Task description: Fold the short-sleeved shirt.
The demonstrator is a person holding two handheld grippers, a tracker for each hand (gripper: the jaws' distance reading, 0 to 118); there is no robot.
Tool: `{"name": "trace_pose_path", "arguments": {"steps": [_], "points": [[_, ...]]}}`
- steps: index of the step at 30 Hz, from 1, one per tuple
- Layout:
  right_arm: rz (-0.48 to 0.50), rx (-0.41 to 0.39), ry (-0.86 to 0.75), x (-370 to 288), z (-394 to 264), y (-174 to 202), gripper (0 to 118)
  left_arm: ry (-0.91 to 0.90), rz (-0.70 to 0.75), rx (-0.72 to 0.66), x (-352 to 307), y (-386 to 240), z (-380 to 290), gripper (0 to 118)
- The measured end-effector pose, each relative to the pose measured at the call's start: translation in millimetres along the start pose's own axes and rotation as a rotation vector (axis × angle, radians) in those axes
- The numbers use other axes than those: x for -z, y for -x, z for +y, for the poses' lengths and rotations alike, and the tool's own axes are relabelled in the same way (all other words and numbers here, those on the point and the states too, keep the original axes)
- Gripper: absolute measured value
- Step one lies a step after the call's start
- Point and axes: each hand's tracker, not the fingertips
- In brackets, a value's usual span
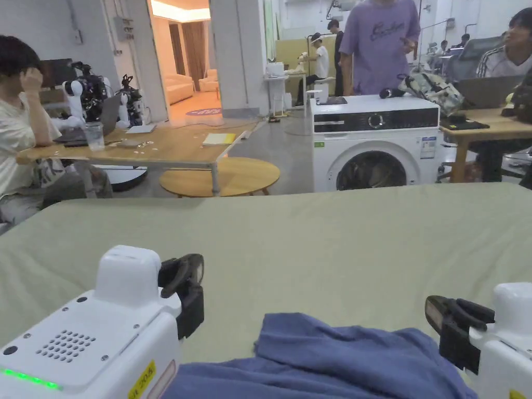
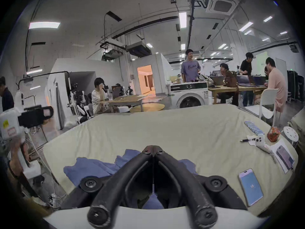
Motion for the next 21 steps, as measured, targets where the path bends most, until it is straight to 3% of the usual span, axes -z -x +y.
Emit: {"name": "trace_pose_path", "arguments": {"steps": [8, 14, 18, 20, 21], "points": [[0.045, -0.055, 0.034, 20.0, -13.4, 29.8, 0, 0.068, 0.07, -0.088, -11.8, 44.3, -9.3, 0], [0.054, -0.057, 0.045, 26.8, -12.8, 29.8, 0, 0.136, 0.092, -0.129, -2.0, 61.8, -18.9, 0], [0.054, -0.057, 0.061, 28.9, -16.0, 25.8, 0, 0.291, 0.051, -0.19, 24.1, 80.2, -33.3, 3], [0.058, -0.044, 0.073, 29.3, -18.8, 21.7, 0, 0.399, 0.002, -0.251, 51.1, 98.4, -48.0, 73], [0.061, -0.029, 0.082, 28.6, -20.9, 19.5, 0, 0.471, -0.017, -0.316, 68.0, 108.3, -59.4, 98]]}}
